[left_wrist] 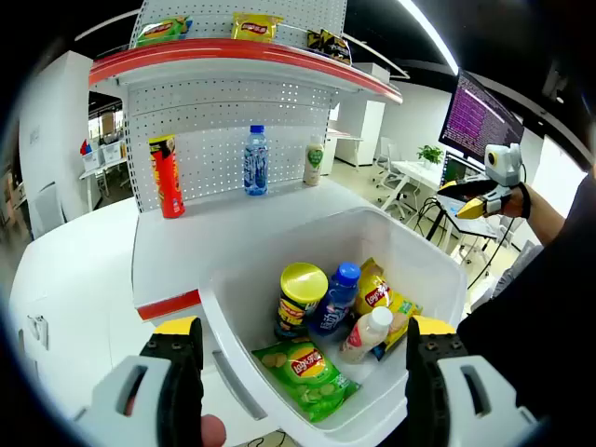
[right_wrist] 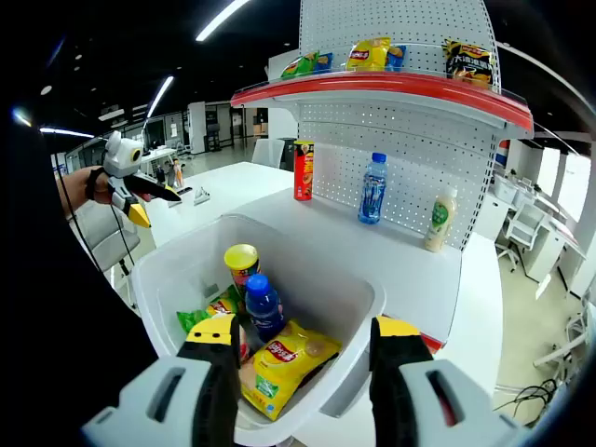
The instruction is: Place the items from the shopping basket onto the snack and drink counter
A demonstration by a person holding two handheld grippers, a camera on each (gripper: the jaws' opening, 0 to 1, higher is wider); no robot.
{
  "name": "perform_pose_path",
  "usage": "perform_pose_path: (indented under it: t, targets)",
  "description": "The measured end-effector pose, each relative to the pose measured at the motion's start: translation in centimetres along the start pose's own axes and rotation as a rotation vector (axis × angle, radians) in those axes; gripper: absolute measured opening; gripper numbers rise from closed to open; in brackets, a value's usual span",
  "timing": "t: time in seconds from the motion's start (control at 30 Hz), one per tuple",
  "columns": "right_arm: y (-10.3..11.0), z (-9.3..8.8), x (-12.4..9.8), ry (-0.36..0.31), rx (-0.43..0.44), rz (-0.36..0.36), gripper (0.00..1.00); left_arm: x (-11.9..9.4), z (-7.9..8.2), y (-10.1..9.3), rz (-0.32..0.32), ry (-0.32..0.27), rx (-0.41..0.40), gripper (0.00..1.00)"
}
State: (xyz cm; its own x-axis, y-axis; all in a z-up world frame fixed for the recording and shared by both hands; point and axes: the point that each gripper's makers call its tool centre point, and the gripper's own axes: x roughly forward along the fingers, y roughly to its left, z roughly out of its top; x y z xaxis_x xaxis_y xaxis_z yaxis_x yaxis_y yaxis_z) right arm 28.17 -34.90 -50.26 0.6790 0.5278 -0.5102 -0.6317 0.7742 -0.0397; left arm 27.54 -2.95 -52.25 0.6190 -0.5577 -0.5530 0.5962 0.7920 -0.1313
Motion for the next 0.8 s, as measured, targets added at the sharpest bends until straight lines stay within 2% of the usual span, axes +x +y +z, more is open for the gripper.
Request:
perform_pose_path:
  t: [0.2,0.8]
  targets:
    - [0.0,-0.1,-0.3,0.0,-0.002,-0.008,0.54,-0.3,0.5,0.0,0.004,-0.015,0.009,0.9]
    - [0.7,-0.7,0.0,0.017,-0.012,0.023,0.54,-1.0,-1.0,-0.5,0.015,-0.004,-0.014,0.89]
